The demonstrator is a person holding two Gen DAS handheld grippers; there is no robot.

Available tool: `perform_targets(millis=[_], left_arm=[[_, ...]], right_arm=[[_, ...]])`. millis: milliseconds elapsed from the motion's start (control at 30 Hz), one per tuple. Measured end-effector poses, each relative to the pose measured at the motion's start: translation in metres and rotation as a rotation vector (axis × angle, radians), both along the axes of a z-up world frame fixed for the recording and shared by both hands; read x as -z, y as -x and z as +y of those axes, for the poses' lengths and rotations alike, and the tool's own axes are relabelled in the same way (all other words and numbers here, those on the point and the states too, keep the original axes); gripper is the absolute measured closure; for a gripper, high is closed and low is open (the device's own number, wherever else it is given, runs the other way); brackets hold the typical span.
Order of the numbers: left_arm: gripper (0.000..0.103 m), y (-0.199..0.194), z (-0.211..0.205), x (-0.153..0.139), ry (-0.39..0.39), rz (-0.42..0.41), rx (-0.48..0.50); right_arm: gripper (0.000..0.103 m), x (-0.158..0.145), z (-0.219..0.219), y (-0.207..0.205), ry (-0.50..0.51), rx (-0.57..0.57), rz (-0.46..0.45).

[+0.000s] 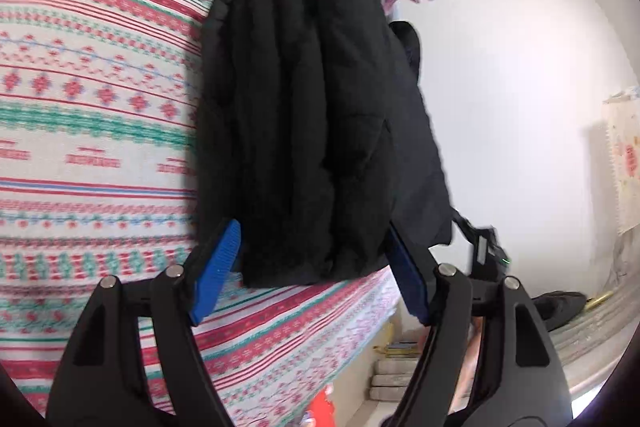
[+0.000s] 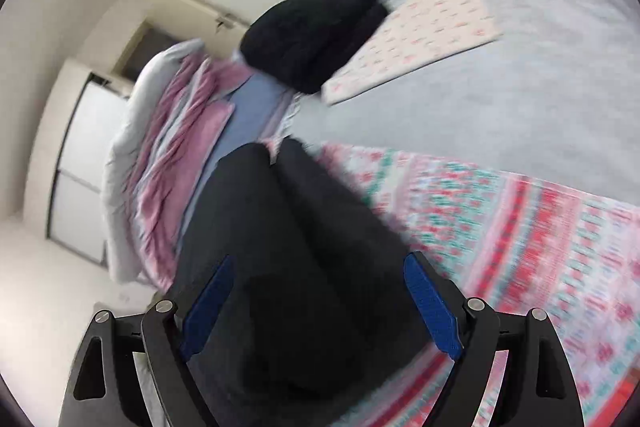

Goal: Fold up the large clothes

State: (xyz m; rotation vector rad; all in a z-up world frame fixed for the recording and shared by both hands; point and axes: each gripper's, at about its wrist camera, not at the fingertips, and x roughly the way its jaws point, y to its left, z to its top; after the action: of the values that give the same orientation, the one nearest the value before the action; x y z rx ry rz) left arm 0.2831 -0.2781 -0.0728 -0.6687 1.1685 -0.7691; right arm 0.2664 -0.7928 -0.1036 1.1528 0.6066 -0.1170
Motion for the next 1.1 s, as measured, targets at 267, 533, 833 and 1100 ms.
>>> perform_targets(millis=[267,533,833,1100], left_arm=[[0.03,0.044,0.017,-0.004,-0.114,-0.017,0.007],[0.029,0.106,0.051,-0.056,-0.408,-0.297,0.022],[0.002,0.158,0.099,-0.121,-0.588,-0.681,0.011],[0.001,0.155,0.12,-0.077,-0.579,-0.721,-0.009]], right_arm=[[0.016,-0.047,0.072,0.089,0.126,0.011,-0.057],[0.016,-0.088,0.175,0.164,0.16,0.031,-0.074],[0.007,-0.156,0.273,0.225,0.388,0.073,-0.138],[0.0,-0.146,0.33,0.236,0.662,0.09,-0.119]])
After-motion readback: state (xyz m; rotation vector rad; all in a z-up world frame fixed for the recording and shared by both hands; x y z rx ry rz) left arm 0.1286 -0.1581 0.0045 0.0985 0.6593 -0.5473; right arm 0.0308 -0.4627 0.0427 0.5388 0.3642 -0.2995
